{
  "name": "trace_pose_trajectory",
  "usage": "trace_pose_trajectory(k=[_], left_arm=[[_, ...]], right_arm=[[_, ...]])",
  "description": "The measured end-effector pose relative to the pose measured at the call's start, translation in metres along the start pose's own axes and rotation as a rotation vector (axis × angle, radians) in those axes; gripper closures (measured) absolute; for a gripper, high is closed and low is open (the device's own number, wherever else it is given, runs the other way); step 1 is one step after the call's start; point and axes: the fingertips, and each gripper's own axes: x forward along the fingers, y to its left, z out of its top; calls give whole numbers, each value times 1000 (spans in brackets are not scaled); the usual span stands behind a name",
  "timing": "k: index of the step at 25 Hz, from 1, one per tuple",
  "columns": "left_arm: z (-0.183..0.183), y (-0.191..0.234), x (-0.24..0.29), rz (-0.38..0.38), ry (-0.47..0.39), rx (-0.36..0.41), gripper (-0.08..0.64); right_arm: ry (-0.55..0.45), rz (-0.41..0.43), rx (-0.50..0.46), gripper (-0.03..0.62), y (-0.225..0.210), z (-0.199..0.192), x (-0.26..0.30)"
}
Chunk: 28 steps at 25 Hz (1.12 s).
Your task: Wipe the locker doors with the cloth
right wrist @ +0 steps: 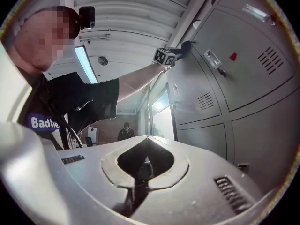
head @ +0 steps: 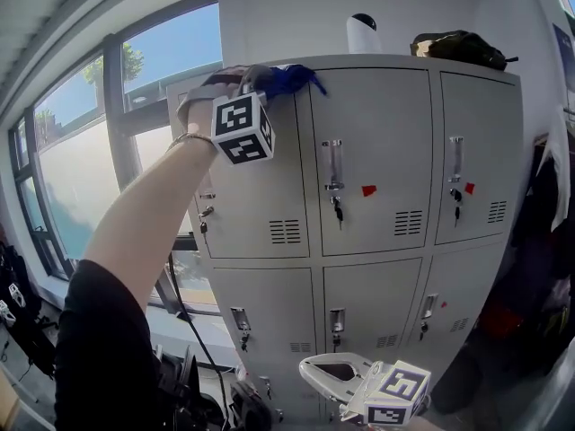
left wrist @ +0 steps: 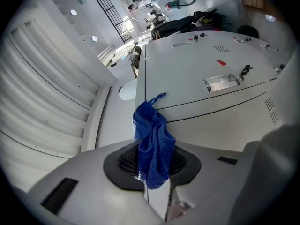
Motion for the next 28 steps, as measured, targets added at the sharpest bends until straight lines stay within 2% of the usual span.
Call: trace_pose_trajectory(k=[10,28], left_arm=[[4,-26,-10,-32,-13,18,469],[27,-130,-44,-91,-33,29,469]], right_arm=[[35,-11,4,586,-6,-11,10],[96,19,27,586,15,-35,21]])
